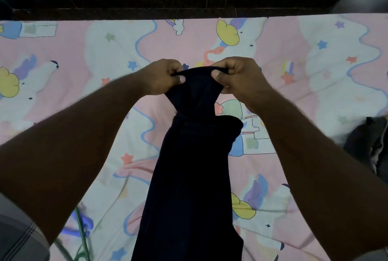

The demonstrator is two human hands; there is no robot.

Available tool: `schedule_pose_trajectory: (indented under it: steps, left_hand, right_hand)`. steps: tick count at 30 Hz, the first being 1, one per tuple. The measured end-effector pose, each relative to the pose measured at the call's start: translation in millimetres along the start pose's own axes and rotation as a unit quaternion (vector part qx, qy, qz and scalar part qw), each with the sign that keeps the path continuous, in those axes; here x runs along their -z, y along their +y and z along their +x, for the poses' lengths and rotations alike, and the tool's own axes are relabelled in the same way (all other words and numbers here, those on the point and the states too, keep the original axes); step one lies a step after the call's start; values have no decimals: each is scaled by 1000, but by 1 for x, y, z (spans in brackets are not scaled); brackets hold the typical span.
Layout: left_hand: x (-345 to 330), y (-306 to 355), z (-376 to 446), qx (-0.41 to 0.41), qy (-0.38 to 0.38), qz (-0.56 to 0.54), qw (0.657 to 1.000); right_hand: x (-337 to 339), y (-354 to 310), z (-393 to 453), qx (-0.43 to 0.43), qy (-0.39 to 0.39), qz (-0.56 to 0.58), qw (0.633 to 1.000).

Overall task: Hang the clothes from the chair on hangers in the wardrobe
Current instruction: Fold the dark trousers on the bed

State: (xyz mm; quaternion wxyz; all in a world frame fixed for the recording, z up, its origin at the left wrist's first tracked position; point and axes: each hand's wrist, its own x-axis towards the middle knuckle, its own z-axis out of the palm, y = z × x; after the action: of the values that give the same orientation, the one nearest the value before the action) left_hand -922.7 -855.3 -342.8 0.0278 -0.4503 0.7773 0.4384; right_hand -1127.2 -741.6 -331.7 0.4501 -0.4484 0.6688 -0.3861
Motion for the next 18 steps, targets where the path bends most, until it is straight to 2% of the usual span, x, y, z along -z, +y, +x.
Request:
schedule_pose_trajectory:
  steps: [2, 5, 11, 16, 18]
  left_hand:
    - [-4, -4, 0, 15, 76, -21, 997]
    - [-17, -2, 2, 46, 145, -51, 987]
    - [-28, -7, 12, 51, 197, -8, 979]
    - [-36, -19, 16, 85, 230, -26, 969]
    - [-37, -25, 13, 109, 233, -29, 966]
  right_hand:
    - [1, 11, 6, -9, 69, -53, 996]
    - [-3, 23, 12, -22, 111, -101, 988]
    - [-7, 32, 14, -24, 167, -149, 974]
    - [-22, 26, 21, -34, 170, -106, 979]
    - [-23, 34, 29, -38, 135, -194, 971]
